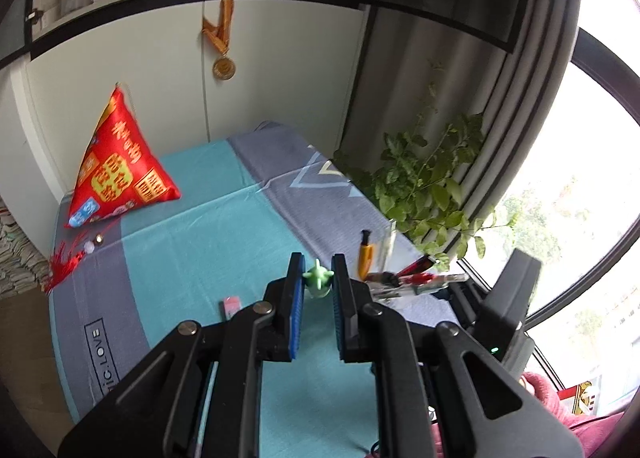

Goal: Organize stationery
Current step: 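Carry the green highlighter with the left tool and drop it into the cup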

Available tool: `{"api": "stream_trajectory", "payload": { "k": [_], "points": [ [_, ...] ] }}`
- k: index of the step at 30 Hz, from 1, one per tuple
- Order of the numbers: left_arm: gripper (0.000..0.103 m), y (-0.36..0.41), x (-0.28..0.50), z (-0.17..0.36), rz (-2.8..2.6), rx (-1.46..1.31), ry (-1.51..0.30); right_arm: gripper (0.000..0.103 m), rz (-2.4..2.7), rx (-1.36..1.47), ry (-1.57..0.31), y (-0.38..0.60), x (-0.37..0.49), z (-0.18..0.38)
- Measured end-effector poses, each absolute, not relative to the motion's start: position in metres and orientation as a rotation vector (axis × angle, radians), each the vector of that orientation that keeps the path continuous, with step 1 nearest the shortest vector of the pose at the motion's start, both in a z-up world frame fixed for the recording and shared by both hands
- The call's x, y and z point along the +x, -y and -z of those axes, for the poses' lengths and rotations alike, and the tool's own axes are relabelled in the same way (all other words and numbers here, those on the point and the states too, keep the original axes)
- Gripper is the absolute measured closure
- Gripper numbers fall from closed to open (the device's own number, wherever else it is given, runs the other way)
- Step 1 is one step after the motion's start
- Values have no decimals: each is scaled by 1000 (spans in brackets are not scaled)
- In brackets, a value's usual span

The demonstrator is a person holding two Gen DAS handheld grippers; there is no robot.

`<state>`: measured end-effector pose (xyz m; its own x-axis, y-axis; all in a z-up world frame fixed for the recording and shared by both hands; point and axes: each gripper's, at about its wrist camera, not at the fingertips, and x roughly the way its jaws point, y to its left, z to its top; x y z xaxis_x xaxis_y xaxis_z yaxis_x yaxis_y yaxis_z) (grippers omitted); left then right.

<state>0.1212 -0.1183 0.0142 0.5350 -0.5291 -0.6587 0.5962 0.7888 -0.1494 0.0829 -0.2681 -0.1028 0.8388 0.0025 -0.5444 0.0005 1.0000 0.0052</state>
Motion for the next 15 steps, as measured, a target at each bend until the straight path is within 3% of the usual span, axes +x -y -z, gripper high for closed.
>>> {"api": "stream_trajectory", "payload": {
  "k": [6, 15],
  "points": [
    [92, 155, 120, -29, 821, 123, -732, 33, -1, 5, -577, 267, 83, 103],
    [92, 192, 140, -2, 878, 147, -877, 33, -3, 11, -576, 268, 84, 102]
  ]
}}
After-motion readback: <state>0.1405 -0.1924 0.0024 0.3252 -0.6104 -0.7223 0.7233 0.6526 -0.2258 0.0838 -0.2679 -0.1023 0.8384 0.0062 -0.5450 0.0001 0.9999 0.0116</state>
